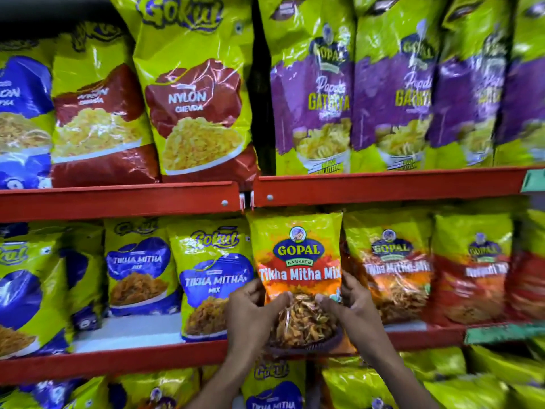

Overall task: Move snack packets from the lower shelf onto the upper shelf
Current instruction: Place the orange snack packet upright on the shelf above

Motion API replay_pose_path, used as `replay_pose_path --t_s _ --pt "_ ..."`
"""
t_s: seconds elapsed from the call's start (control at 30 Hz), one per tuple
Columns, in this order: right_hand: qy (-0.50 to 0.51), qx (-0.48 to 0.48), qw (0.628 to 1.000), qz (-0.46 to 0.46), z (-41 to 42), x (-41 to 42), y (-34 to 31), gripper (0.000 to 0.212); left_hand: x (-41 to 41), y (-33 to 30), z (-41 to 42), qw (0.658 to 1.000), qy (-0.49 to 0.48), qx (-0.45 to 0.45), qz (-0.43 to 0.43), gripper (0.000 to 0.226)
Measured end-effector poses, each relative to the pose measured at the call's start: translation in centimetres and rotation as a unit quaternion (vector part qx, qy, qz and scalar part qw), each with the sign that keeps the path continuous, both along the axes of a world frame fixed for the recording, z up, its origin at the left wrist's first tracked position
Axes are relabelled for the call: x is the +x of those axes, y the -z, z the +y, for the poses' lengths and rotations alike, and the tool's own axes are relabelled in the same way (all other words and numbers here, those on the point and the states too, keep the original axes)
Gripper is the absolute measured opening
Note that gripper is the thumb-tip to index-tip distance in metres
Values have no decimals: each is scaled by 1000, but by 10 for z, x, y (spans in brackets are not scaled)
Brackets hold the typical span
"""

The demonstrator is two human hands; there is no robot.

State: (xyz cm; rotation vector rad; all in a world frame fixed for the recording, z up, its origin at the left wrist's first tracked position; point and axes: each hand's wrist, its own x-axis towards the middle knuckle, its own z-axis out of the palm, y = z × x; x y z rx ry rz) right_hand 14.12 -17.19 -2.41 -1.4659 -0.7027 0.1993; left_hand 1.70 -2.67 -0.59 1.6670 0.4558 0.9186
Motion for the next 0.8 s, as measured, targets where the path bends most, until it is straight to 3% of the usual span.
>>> replay_pose_path --t_s 0.23,0.33,0.5,0.6,0.8 --pt "30 -52 998 -4 20 43 5 40 57 19 9 998 -30 36 30 16" --pt "19 -68 997 -7 20 46 19 61 61 33 11 997 -30 57 42 19" --pt "51 -14 999 7 23 51 31 95 58 44 13 991 -83 101 31 29" --pt "81 -19 996 -10 30 50 32 88 64 45 14 988 -107 112 15 24" --pt "134 -11 988 -80 26 36 36 66 54 44 11 978 -124 168 4 38"
